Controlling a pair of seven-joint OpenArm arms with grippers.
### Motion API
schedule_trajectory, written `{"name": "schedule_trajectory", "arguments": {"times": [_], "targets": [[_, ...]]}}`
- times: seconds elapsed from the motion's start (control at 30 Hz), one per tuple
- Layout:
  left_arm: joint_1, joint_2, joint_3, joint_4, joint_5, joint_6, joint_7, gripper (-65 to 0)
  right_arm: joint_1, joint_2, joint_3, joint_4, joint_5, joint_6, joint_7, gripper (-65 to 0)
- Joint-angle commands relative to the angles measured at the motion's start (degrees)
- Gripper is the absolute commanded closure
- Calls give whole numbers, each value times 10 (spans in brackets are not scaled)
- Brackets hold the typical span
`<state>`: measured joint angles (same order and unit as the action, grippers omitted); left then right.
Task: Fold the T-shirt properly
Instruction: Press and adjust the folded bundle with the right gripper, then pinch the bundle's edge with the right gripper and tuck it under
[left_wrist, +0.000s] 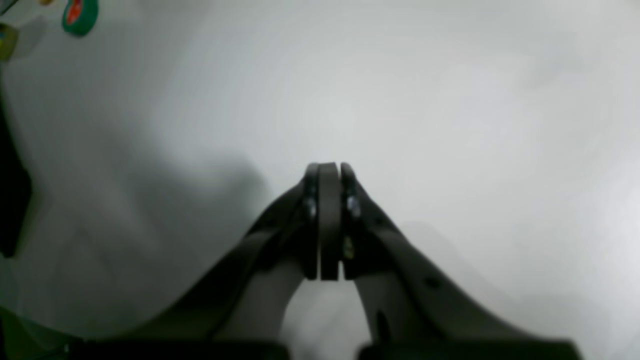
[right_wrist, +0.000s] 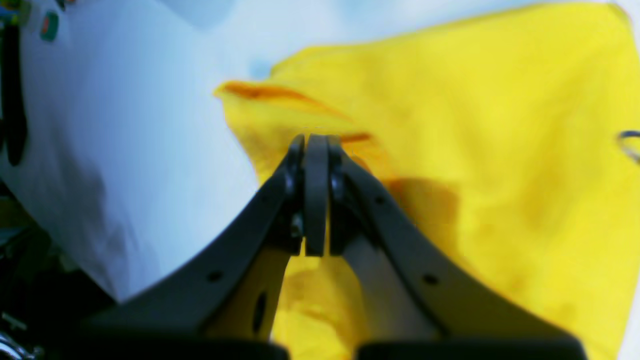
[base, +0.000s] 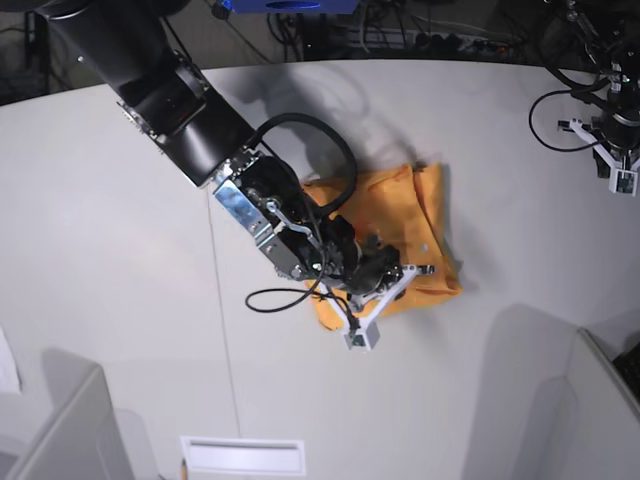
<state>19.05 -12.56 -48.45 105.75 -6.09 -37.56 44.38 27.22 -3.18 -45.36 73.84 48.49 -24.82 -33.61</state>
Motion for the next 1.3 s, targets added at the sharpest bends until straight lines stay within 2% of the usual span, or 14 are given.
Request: {"name": "schedule_trajectory", "arguments": {"times": [0.0, 0.1, 0.17, 0.3, 0.37, 0.43, 0.53, 0.6, 0.7, 0.77, 0.83, 0.93, 1.07, 1.27], "targets": [[-1, -9, -5, 8, -5, 2, -9, 0, 12, -22, -14, -6, -22, 6, 16, 0], [-1, -9, -4, 15, -5, 2, -9, 0, 12, -45, -37, -45, -77, 7, 40, 0], [-1, -8, -4, 15, -5, 2, -9, 0, 15, -51, -57, -71, -81, 10, 52, 0], [-1, -8, -4, 12, -5, 2, -9, 0, 25, -54, -86, -94, -80, 53, 77, 0], [2, -8, -4, 12, -5, 2, -9, 0, 25, -54, -94, -92, -78, 60, 80, 0], [0, 0, -4, 11, -6, 2, -9, 0, 25, -55, -107, -84, -42, 67, 81, 0], [-2, 14, -1, 15, -13, -4, -9, 0, 24, -48, -94, -31, 9, 107, 76, 0], [-2, 18, 6, 15, -54, -24, -7, 0, 21, -13, -81, 28, 15, 86, 60, 0], [4, 18, 4, 13, -137, -24, 19, 0, -5, 34, -68, 119, 16, 10, -21, 0], [4, 16, 2, 10, -177, -24, 41, 0, -38, 58, -58, 167, 11, -19, -68, 0], [11, 17, -14, 11, -205, -24, 43, 0, -75, 72, -44, 200, 10, -20, -92, 0], [10, 17, -50, 14, -234, -24, 46, 0, -103, 83, -41, 201, 7, -20, -96, 0], [4, 17, -58, 15, -252, -24, 47, 0, -128, 87, -43, 180, -34, -19, -96, 0], [15, 18, -61, -3, -249, -24, 47, 0, -155, 41, -62, 141, -99, -16, -92, 0]]}}
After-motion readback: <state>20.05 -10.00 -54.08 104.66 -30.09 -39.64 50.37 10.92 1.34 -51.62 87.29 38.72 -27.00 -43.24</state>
